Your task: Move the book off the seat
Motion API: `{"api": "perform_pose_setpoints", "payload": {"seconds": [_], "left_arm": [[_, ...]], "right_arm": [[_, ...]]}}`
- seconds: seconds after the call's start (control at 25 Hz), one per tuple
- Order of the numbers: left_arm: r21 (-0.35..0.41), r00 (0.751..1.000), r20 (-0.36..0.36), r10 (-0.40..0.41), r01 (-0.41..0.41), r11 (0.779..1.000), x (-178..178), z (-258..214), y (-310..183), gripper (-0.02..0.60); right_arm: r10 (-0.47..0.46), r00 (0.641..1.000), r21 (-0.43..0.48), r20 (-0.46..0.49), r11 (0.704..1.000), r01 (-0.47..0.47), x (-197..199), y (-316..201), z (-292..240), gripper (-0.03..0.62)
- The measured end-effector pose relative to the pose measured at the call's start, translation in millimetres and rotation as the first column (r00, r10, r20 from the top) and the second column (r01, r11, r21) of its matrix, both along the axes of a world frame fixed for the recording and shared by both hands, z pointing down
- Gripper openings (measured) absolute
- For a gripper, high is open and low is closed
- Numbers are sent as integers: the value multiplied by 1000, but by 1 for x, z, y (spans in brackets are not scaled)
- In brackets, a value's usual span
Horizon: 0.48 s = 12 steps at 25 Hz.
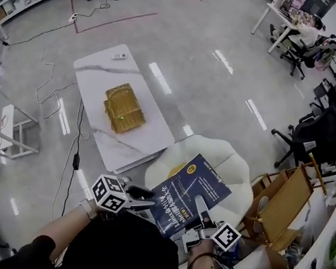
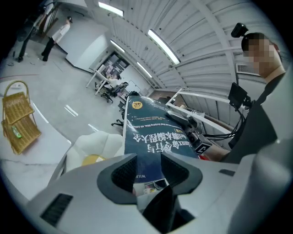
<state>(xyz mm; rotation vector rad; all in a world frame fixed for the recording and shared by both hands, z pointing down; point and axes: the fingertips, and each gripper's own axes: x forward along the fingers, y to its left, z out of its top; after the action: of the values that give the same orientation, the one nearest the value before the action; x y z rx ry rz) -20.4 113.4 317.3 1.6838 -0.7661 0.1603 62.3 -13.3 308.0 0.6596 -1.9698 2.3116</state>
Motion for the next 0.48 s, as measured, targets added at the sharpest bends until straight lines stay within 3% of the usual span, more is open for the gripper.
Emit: {"api": "perform_pose_setpoints", "payload": {"seconds": [0.48], "left_arm": [[20,991,53,-126,125,992,-50,-11,16,166]], "right_arm": [[-113,993,-22,27,993,114,-61,8,-2,183]]}}
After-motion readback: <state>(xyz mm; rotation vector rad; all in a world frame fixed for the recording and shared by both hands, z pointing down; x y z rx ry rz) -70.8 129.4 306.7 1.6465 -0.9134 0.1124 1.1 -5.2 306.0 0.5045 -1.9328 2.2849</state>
